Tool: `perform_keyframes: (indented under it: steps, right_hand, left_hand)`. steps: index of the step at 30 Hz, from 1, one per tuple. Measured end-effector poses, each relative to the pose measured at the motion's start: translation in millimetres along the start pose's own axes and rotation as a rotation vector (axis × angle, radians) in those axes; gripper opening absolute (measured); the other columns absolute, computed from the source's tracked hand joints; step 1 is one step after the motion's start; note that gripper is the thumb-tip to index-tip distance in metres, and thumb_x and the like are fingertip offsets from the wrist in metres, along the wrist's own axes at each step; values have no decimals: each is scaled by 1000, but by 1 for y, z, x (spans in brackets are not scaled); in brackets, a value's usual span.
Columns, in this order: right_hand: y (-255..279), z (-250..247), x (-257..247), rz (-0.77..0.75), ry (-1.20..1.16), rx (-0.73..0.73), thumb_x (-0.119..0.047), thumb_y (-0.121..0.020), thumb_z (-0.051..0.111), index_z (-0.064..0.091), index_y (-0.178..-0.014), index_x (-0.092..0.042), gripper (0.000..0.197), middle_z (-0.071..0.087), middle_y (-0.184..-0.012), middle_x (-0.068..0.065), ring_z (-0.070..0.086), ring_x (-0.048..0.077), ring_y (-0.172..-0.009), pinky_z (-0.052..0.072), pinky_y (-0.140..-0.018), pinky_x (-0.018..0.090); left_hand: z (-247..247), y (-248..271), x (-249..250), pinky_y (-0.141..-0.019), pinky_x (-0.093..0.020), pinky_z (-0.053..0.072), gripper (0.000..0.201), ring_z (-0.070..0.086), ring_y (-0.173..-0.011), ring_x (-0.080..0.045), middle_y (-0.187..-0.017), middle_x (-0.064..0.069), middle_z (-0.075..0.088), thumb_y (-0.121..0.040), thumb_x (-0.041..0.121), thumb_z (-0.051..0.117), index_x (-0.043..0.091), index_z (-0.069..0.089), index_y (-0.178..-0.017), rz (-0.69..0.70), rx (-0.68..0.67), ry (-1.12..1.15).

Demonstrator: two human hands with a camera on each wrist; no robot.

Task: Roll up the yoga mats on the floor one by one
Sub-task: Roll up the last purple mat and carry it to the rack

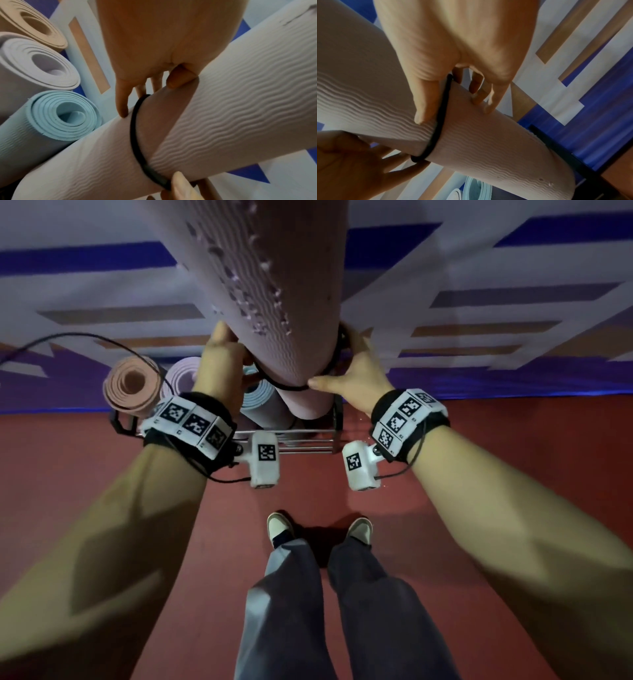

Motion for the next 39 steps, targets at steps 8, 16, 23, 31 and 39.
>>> perform_keyframes:
  steps: [8,16,23,31,39]
  right_hand:
    - [-14,18,34,-4,6,-166,-27,-67,91,22,-156,-26,113,45,-149,-1,41,6,-130,35,-114,28]
    - [-15,42,53,-2,-17,-72,-35,-63,87,30,-153,-30,107,61,-135,-1,56,19,-124,49,-102,35]
    - [-20,39,83,60,-14,-44,-26,-68,88,34,-151,-29,99,64,-131,-1,59,18,-119,49,-99,32]
    - [-27,47,115,121,77,-105,-19,-72,85,24,-155,-26,104,56,-139,3,53,18,-121,43,-96,26]
    - [-26,39,123,101,332,-42,-25,-67,86,28,-154,-24,104,49,-143,10,50,32,-128,42,-106,35]
  left_hand:
    - [11,-6,-70,-103,-43,50,92,56,-126,-28,-137,-13,57,-62,-11,59,6,33,-149,35,41,37]
    - [9,-7,-66,-78,-37,55,77,61,-100,-19,-125,-13,61,-61,4,63,10,41,-134,-25,88,53]
    - [21,-29,-91,-76,-33,57,87,59,-108,-27,-121,-12,57,-57,2,62,4,36,-140,-28,65,-27]
    - [23,-58,-143,-70,-39,47,90,54,-94,-26,-108,-13,58,-46,14,72,13,39,-130,-70,48,-97]
    - [38,-59,-147,-58,-16,49,73,56,-97,-20,-105,-5,56,-68,-11,67,3,40,-134,-89,31,-171]
Point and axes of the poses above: each hand's wrist, its own y-axis away from the middle knuckle, its own z-axis out of the palm, x = y × z, the point moved 5 cm from there along -y, towards the middle knuckle
